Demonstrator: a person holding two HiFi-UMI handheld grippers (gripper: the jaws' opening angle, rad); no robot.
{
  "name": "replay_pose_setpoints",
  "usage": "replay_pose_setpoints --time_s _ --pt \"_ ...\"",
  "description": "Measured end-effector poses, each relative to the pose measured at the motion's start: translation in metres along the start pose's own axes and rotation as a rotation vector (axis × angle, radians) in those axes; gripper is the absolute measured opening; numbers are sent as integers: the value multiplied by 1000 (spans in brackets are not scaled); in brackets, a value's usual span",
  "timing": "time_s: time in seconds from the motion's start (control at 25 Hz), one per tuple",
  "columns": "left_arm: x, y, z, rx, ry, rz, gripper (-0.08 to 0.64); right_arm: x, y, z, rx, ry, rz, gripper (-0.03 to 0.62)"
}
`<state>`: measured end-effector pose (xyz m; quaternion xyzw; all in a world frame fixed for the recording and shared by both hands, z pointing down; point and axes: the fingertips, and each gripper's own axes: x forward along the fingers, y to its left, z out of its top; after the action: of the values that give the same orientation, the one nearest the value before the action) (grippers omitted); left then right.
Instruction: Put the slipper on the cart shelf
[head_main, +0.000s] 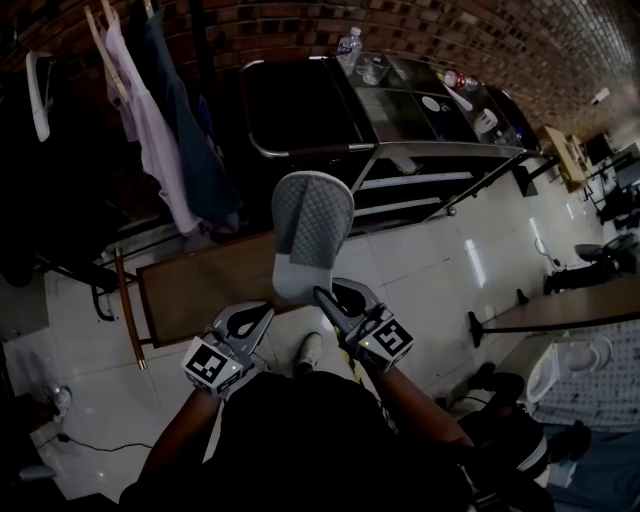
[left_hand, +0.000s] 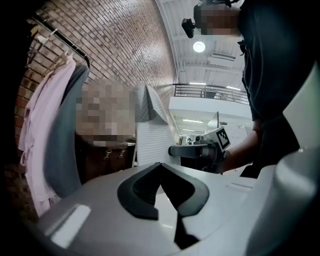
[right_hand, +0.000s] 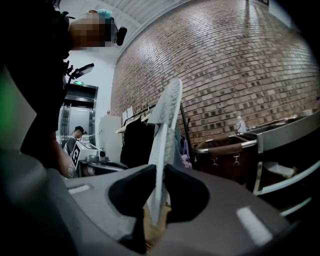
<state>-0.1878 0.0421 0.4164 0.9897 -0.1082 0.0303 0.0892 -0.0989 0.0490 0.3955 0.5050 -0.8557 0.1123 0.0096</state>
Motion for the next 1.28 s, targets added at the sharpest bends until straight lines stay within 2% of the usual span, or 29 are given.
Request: replay_pose_setpoints --time_s 0.24,0.56,0.76,1.12,1.28 --pt "19 -11 -20 -11 37 -108 3 -30 -17 -15 66 -35 -129 60" --pt "57 -44 -16 10 65 -137 3 -82 -54 -17 67 -64 -187 60" --pt "108 -74 -13 39 80 -104 3 -123 -97 -18 62 -78 -152 60" --pt "229 -132 -10 46 74 -5 3 -201 -201 -23 58 -63 -47 60" --pt "269 -155 -10 51 79 -1 3 -225 -230 -24 42 -43 -14 60"
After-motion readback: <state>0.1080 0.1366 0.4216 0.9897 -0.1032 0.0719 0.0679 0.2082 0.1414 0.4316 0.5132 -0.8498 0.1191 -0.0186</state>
